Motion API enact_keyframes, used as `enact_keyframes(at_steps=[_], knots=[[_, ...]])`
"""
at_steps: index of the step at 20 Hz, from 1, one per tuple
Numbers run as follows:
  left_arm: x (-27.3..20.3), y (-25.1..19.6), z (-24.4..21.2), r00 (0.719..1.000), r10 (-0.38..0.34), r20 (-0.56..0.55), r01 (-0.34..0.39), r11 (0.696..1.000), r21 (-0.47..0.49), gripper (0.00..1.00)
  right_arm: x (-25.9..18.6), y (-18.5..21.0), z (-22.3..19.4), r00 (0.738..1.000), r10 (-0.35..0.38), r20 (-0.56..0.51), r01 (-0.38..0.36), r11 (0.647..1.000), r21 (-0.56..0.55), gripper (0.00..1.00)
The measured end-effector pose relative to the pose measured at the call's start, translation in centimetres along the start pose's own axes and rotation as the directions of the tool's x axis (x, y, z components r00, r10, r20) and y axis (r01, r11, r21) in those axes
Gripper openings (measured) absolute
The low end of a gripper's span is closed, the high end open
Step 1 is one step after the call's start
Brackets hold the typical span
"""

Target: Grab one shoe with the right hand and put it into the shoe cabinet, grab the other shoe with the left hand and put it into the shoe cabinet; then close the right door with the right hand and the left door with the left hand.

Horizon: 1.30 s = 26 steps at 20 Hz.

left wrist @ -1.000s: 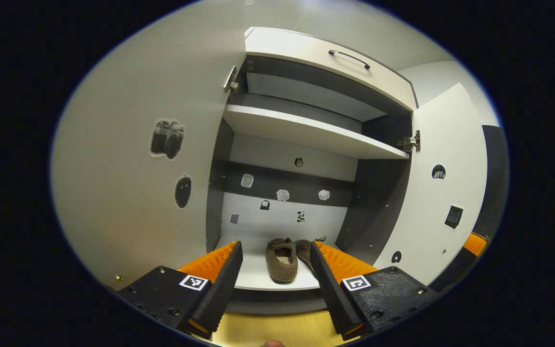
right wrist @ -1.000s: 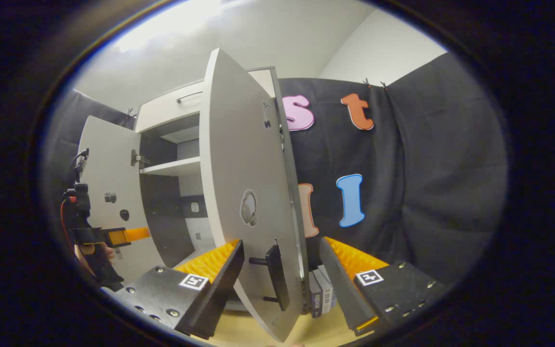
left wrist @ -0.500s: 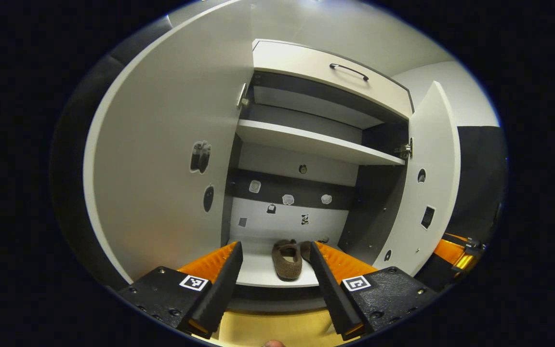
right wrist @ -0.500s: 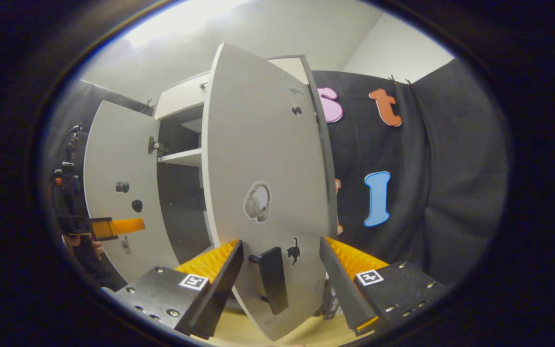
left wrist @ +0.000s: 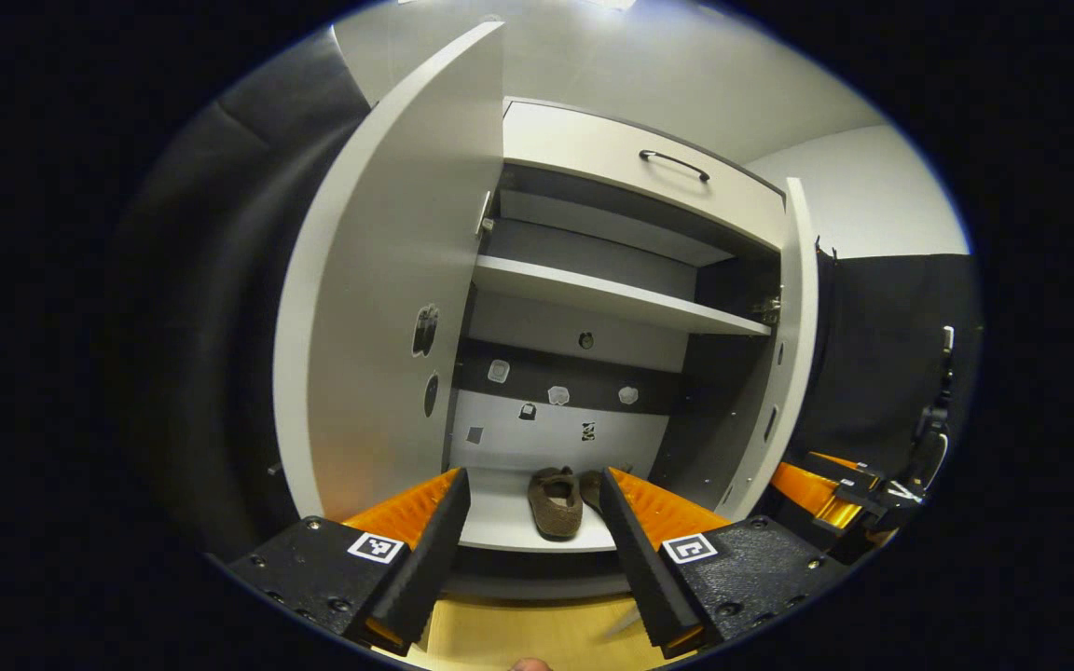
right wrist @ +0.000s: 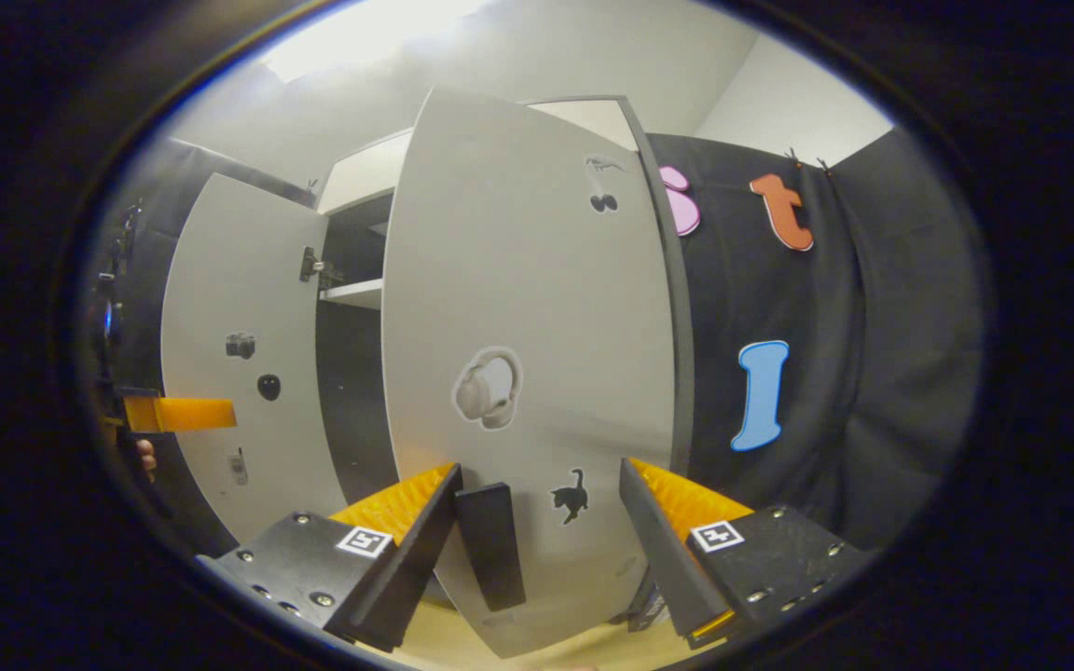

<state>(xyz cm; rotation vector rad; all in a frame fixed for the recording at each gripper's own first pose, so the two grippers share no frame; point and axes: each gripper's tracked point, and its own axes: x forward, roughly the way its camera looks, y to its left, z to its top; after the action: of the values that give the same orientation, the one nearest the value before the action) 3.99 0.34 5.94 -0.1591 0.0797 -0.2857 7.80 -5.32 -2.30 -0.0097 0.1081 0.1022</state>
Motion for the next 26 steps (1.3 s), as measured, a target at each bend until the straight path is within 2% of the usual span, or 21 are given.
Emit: enact_keyframes(at_steps=[1, 2, 6, 7, 11, 14, 15, 16, 17, 18, 19, 20, 21, 26], knots=[[-0.5, -0.2, 0.1, 1.000, -0.006, 0.000, 0.006, 1.000, -0.007, 0.82, 0.5, 0.3, 0.0, 1.000, 0.007, 0.002, -0.007, 1.000, 0.004, 0.98], [-1.2, -0.3, 0.2, 1.000, -0.012, 0.001, 0.012, 1.000, -0.014, 0.86, 1.0, 0.7, -0.2, 1.000, 0.014, 0.000, -0.014, 1.000, 0.006, 1.00], [-3.9, 0.6, 0.6, 1.000, 0.004, 0.006, -0.004, 1.000, 0.003, 0.86, 2.7, 2.0, -0.4, 1.000, 0.025, -0.003, -0.025, 1.000, 0.016, 1.00], [-4.7, 1.1, 0.8, 1.000, 0.019, 0.009, -0.019, 1.000, 0.010, 0.82, 2.9, 2.2, -0.5, 1.000, 0.025, -0.006, -0.025, 1.000, 0.014, 1.00], [-7.5, 3.2, 2.0, 0.997, 0.069, 0.041, -0.070, 0.997, 0.021, 0.86, 4.4, 2.6, -1.3, 0.999, 0.019, -0.026, -0.018, 1.000, 0.020, 1.00], [-9.3, 5.4, 2.6, 0.989, 0.137, 0.064, -0.138, 0.990, 0.020, 0.85, 5.5, 3.2, -1.5, 0.999, 0.022, -0.028, -0.021, 0.999, 0.038, 1.00], [-10.0, 6.3, 2.9, 0.984, 0.162, 0.075, -0.164, 0.986, 0.017, 0.81, 5.7, 3.4, -1.7, 0.999, 0.024, -0.031, -0.022, 0.999, 0.041, 1.00], [-10.6, 7.4, 3.1, 0.979, 0.187, 0.086, -0.188, 0.982, 0.015, 0.83, 6.1, 3.6, -1.8, 0.999, 0.025, -0.032, -0.023, 0.999, 0.045, 0.97], [-10.9, 8.5, 3.1, 0.974, 0.209, 0.090, -0.210, 0.978, 0.010, 0.85, 6.4, 3.7, -1.8, 0.999, 0.026, -0.035, -0.024, 0.998, 0.051, 1.00], [-11.0, 9.5, 3.0, 0.969, 0.232, 0.085, -0.233, 0.973, 0.004, 0.81, 6.6, 3.8, -1.9, 0.999, 0.026, -0.037, -0.024, 0.998, 0.056, 1.00], [-11.2, 10.5, 2.7, 0.964, 0.253, 0.081, -0.253, 0.967, -0.002, 0.83, 6.9, 4.0, -2.0, 0.999, 0.027, -0.040, -0.025, 0.998, 0.062, 1.00], [-11.2, 11.4, 2.5, 0.960, 0.269, 0.077, -0.269, 0.963, -0.011, 0.86, 7.1, 4.0, -2.0, 0.999, 0.027, -0.042, -0.024, 0.997, 0.067, 0.97], [-11.2, 12.3, 2.4, 0.957, 0.281, 0.073, -0.280, 0.960, -0.022, 0.82, 7.3, 4.2, -2.1, 0.999, 0.026, -0.043, -0.023, 0.997, 0.071, 0.97], [-11.0, 16.0, 1.0, 0.948, 0.315, 0.039, -0.312, 0.948, -0.065, 0.82, 8.4, 4.7, -2.1, 0.999, 0.021, -0.045, -0.018, 0.998, 0.065, 0.97]])
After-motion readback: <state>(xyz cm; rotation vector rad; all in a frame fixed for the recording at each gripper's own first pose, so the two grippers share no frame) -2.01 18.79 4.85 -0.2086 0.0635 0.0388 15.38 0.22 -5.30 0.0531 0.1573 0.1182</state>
